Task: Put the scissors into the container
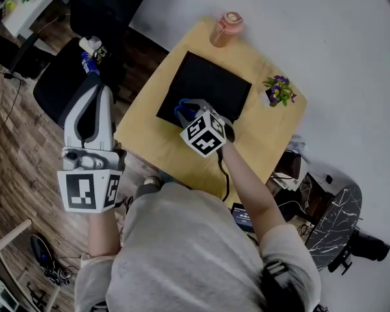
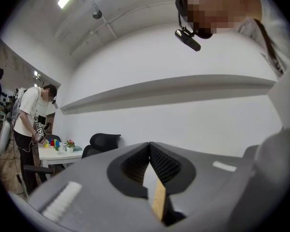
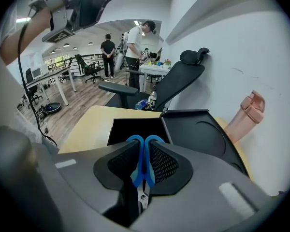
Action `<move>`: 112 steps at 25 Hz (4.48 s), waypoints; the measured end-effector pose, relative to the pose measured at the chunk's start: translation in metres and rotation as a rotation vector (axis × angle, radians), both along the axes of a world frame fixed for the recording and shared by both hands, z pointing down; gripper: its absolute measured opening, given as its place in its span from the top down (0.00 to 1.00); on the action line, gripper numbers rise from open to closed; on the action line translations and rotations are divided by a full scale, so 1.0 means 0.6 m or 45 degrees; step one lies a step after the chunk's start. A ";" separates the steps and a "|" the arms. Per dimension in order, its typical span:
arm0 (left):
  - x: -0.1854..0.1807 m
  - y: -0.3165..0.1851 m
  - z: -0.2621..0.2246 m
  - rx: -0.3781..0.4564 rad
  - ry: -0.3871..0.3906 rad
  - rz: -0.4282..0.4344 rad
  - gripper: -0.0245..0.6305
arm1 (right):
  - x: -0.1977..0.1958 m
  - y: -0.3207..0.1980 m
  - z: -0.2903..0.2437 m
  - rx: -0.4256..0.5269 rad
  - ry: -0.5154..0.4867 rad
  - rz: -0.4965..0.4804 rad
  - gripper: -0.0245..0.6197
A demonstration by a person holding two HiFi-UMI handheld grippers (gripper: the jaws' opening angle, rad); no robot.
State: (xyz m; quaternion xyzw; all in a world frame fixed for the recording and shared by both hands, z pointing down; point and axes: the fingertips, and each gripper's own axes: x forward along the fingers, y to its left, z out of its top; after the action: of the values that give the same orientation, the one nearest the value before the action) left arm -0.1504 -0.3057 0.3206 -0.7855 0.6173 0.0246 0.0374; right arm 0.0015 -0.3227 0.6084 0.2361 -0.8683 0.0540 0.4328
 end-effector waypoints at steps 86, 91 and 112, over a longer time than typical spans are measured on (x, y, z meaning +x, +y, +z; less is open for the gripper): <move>0.059 0.051 -0.089 0.159 0.109 0.752 0.87 | 0.119 0.221 -0.533 1.086 -0.612 1.255 0.95; 0.050 0.053 -0.095 0.168 0.119 0.751 0.87 | 0.115 0.238 -0.550 1.152 -0.613 1.258 0.95; 0.018 0.091 -0.083 0.143 0.132 0.750 0.87 | 0.094 0.289 -0.571 1.203 -0.665 1.290 0.95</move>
State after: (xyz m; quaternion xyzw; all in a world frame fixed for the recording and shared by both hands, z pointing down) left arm -0.1394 -0.2512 0.2709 -0.9251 0.3617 0.1086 0.0406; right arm 0.0579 -0.1492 0.2660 0.7486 -0.6582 -0.0779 -0.0135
